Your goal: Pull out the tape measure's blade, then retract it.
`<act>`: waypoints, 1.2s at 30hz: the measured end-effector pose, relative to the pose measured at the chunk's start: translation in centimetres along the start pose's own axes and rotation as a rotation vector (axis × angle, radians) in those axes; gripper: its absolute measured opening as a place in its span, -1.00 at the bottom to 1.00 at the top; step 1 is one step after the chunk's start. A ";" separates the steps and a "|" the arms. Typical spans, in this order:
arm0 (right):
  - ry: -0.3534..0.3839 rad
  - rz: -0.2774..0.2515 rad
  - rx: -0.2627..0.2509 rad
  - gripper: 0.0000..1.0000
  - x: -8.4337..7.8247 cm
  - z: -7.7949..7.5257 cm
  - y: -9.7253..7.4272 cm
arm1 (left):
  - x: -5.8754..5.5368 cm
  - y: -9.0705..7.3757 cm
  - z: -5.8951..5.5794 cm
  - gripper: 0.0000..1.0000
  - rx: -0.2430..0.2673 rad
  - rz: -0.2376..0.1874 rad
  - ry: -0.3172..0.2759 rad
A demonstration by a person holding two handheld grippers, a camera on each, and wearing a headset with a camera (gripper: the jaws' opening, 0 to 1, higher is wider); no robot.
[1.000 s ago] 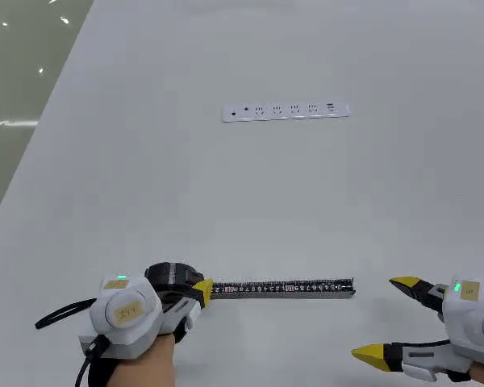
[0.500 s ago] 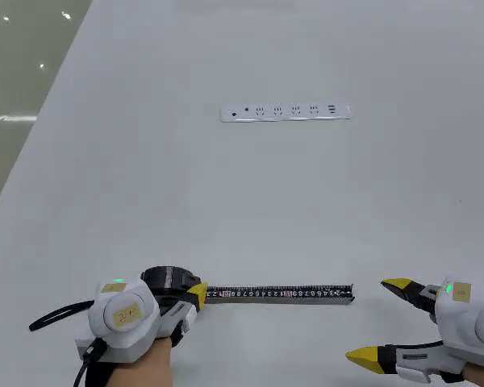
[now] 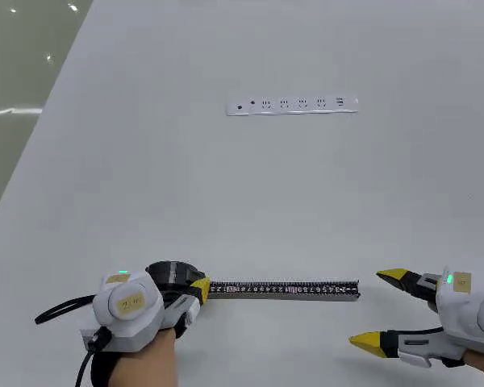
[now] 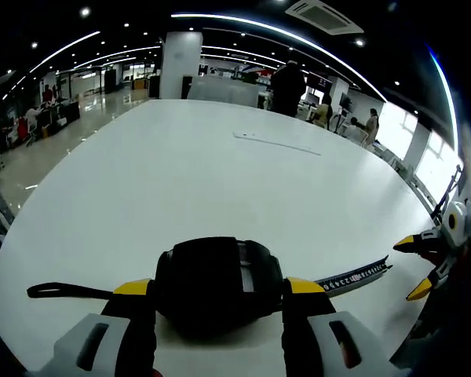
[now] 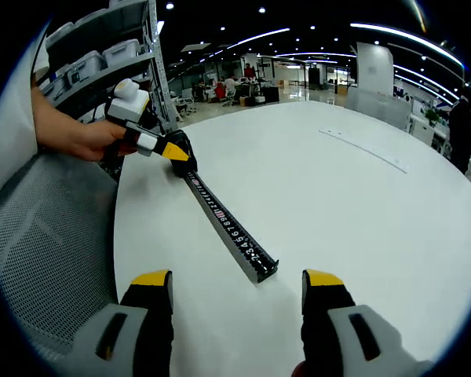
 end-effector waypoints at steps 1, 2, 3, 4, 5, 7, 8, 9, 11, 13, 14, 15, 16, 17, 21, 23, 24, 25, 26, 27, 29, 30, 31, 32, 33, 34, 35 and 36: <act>-0.006 0.001 0.005 0.27 0.0 0.0 0.1 | 0.0 0.0 0.0 0.25 -0.001 0.001 -0.001; -0.015 0.004 0.006 0.25 0.0 -0.1 0.2 | 0.0 0.0 0.0 0.25 -0.001 0.002 -0.001; -0.030 0.005 0.005 0.22 0.0 -0.2 0.3 | 0.0 0.0 0.0 0.25 -0.001 0.002 -0.001; -0.034 0.004 0.008 0.19 0.0 -0.3 0.4 | 0.0 0.0 0.0 0.25 -0.002 0.002 -0.001; -0.036 -0.004 0.014 0.16 0.1 -0.4 0.5 | 0.0 0.0 0.0 0.25 -0.002 0.002 -0.002; -0.037 -0.017 0.014 0.11 0.3 -0.6 0.7 | 0.0 0.0 -0.1 0.25 -0.002 0.003 -0.004; -0.037 -0.019 0.020 0.08 0.2 -0.8 0.8 | 0.0 0.0 -0.1 0.25 -0.003 0.002 -0.004; -0.037 -0.019 0.026 0.06 0.2 -0.8 1.0 | 0.0 0.0 -0.1 0.25 -0.004 0.001 -0.004; -0.047 -0.023 0.032 0.02 0.2 -0.9 1.3 | 0.0 0.0 -0.1 0.25 -0.004 0.003 -0.005; -0.055 -0.020 0.044 -0.04 0.1 -1.0 1.5 | 0.0 0.0 -0.1 0.25 -0.005 0.006 -0.006; -0.057 -0.016 0.045 -0.05 0.0 -1.1 1.7 | 0.0 -0.1 -0.1 0.25 -0.005 0.007 -0.006; -0.065 -0.013 0.050 -0.07 -0.1 -1.2 1.8 | 0.0 0.0 -0.1 0.25 -0.004 0.007 -0.007; -0.066 -0.014 0.054 -0.12 0.0 -1.2 1.9 | 0.0 0.0 -0.1 0.25 -0.005 0.008 -0.008; -0.066 -0.013 0.055 -0.19 0.0 -1.3 1.9 | 0.0 -0.1 -0.1 0.25 -0.005 0.008 -0.008; -0.088 -0.026 0.053 -0.34 0.2 -1.9 2.3 | 0.0 -0.1 -0.1 0.25 -0.007 0.011 -0.009; -0.109 -0.021 0.062 -0.40 0.2 -1.9 2.4 | -0.1 -0.1 -0.1 0.25 -0.007 0.011 -0.010; -0.109 -0.017 0.066 -0.45 0.1 -1.9 2.5 | -0.1 -0.1 -0.1 0.25 -0.007 0.012 -0.010; -0.115 -0.010 0.067 -0.46 0.0 -2.1 2.7 | -0.1 -0.1 -0.1 0.25 -0.008 0.013 -0.010; -0.119 -0.010 0.069 -0.46 -0.1 -2.2 2.8 | -0.1 -0.1 -0.1 0.25 -0.008 0.013 -0.010; -0.119 -0.009 0.070 -0.47 -0.1 -2.2 2.9 | -0.1 -0.1 -0.1 0.25 -0.009 0.013 -0.011; -0.133 -0.009 0.079 -0.50 -0.1 -2.2 3.0 | -0.1 0.0 -0.1 0.25 -0.010 0.015 -0.012; -0.142 -0.003 0.075 -0.52 -0.1 -2.3 3.0 | -0.1 0.0 -0.1 0.25 -0.010 0.016 -0.013; -0.139 -0.003 0.079 -0.52 -0.2 -2.3 3.1 | -0.1 0.0 -0.1 0.25 -0.010 0.016 -0.014; -0.139 -0.003 0.082 -0.53 -0.2 -2.3 3.1 | -0.1 0.0 -0.1 0.25 -0.011 0.017 -0.013; -0.153 -0.002 0.082 -0.54 -0.2 -2.3 3.2 | -0.1 0.0 -0.1 0.25 -0.011 0.017 -0.013; -0.174 0.000 0.074 -0.57 -0.2 -2.5 3.2 | -0.1 -0.1 -0.1 0.25 -0.012 0.017 -0.014; -0.170 -0.001 0.080 -0.59 -0.2 -2.4 3.2 | -0.1 0.0 -0.1 0.25 -0.012 0.017 -0.014; -0.169 -0.002 0.085 -0.60 -0.3 -2.4 3.3 | -0.1 -0.1 -0.1 0.25 -0.012 0.017 -0.015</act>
Point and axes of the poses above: the centre of the closed fingertips' face, and the gripper's own axes: y roughly forward along the fingers, z roughly to its left, x roughly out of its top, the point moved 2 cm from there along -y, roughly backward along the fingers, and after that the axes turned 9 degrees about y, right-handed, at the moved point
